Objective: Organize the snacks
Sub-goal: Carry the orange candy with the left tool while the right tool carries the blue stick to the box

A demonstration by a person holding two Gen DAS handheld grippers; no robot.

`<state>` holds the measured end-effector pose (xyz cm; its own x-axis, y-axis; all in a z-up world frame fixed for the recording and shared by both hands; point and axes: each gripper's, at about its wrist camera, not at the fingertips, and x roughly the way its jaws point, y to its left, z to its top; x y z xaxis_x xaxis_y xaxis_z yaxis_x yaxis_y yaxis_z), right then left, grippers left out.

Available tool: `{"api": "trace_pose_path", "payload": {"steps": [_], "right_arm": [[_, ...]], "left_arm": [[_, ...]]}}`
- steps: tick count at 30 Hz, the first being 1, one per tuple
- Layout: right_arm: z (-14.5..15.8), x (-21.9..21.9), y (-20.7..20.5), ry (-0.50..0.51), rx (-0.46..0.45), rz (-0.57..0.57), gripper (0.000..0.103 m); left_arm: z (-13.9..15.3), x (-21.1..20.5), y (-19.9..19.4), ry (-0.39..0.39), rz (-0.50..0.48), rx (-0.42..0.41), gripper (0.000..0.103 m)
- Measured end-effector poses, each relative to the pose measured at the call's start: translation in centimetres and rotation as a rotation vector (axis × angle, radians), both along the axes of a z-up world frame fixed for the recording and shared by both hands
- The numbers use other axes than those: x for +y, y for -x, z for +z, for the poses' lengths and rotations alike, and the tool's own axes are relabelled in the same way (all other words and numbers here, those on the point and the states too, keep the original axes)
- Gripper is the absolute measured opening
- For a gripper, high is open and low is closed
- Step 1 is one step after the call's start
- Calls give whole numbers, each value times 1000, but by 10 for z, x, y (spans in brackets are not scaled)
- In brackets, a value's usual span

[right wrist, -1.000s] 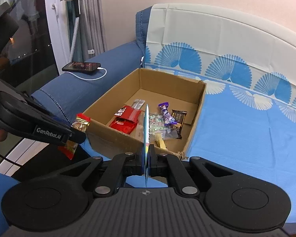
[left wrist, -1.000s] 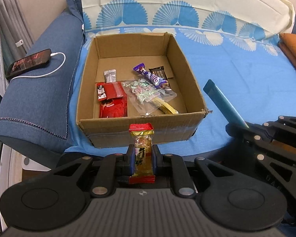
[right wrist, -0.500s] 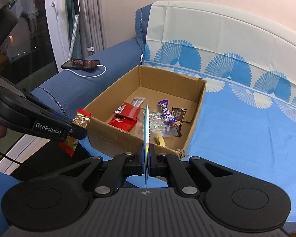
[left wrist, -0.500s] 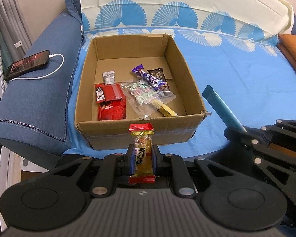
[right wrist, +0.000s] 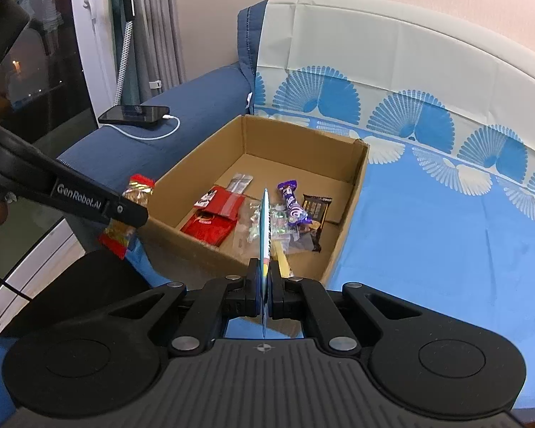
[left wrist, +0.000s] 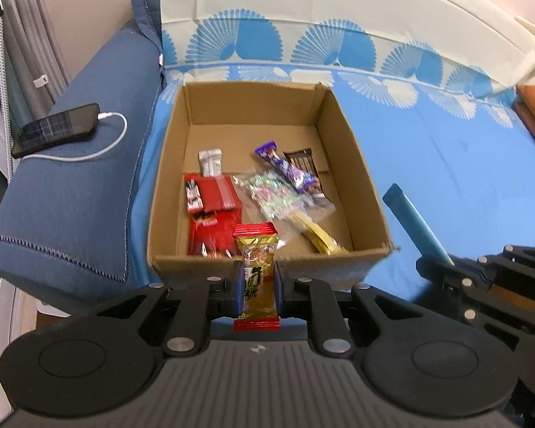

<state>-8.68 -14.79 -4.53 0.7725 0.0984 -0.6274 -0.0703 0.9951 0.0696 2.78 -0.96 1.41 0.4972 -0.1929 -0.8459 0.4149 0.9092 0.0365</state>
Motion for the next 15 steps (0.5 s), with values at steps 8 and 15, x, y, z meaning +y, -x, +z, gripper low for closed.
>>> {"api": "trace_pose_path", "payload": {"steps": [8, 15], "right_arm": [[-1, -4, -42, -16, 2, 0, 4], [-7, -10, -83, -28, 17, -2, 4]], "left_arm": [[4, -11, -43, 12, 20, -19, 18], [-6, -24, -81, 5, 30, -10, 18]]}}
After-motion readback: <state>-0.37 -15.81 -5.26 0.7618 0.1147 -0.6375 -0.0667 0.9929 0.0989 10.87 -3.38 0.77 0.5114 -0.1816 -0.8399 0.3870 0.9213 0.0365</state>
